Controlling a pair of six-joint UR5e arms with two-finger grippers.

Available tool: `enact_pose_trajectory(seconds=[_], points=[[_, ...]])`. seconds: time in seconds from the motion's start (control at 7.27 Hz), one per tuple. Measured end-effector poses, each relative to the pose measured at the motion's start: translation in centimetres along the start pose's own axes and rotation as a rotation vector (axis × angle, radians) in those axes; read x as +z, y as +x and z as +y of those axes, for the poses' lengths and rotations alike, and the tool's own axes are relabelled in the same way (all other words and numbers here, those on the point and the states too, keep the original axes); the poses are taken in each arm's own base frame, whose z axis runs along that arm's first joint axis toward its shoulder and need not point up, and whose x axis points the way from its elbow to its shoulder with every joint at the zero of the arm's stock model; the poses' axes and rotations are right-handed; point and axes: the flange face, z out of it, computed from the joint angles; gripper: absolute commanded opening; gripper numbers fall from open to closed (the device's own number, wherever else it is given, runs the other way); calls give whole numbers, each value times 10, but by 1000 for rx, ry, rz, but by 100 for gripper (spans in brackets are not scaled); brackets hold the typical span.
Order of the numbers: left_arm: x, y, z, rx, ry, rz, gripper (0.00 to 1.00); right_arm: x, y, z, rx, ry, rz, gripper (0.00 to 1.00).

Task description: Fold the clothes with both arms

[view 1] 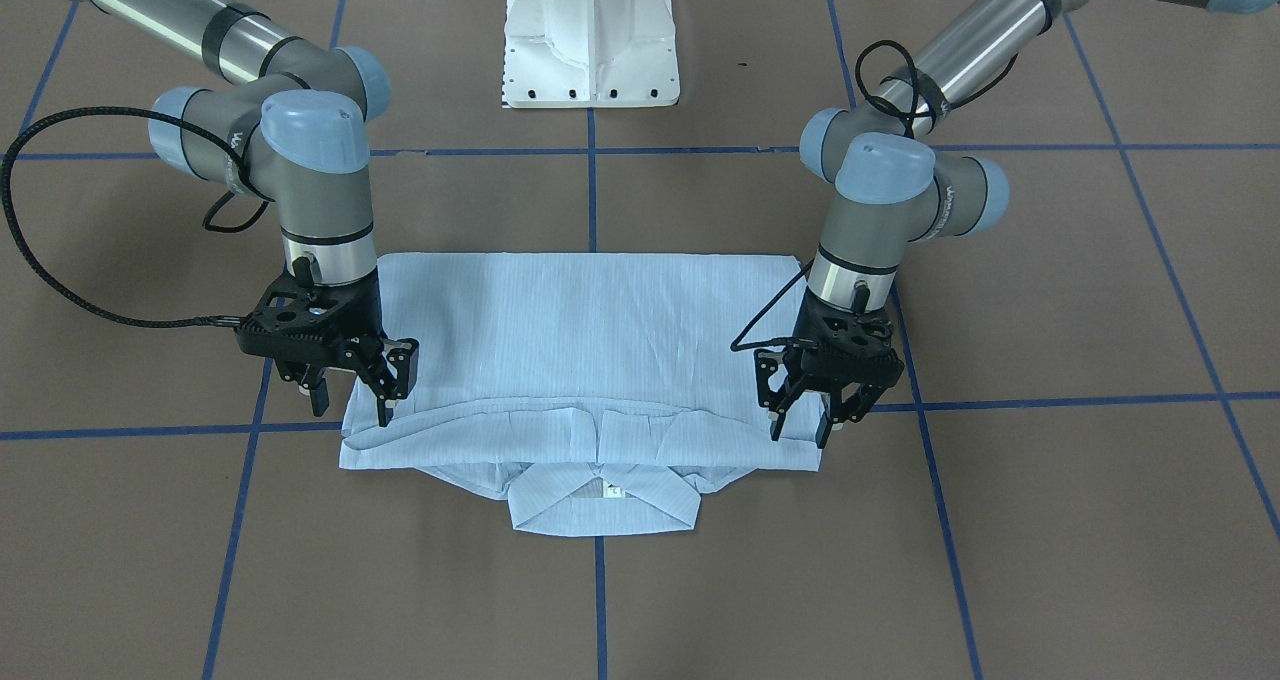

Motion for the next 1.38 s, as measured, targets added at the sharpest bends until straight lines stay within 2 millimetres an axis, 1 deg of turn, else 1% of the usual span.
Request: enact_pose_trajectory(seconds=[0.14,0.28,0.41,0.55,0.69,0.83,1.1,1.24,1.38], points=[[-17,2,4,0,-3,47,100,-13,-1,0,2,-12,-28,100],[-35,0,21,1,-10,80,100,-24,0,0,3,-21,-50,100],[-50,-1,50,-1,-30,99,100,-30,-1,0,4,-24,-62,100],[-59,3,80,-26,-53,108,100,-32,-1,0,4,-25,-67,100],[-63,8,102,-68,-76,112,93,-34,-1,0,4,-25,-70,100],[-66,7,118,-97,-96,110,88,-34,-1,0,4,-25,-71,100],[-72,-8,143,-133,-130,89,87,-34,-1,0,4,-24,-72,100],[-72,-10,152,-141,-145,82,83,-34,-1,0,3,-24,-72,100],[-71,-7,162,-141,-160,84,72,-34,-1,1,3,-24,-71,100]])
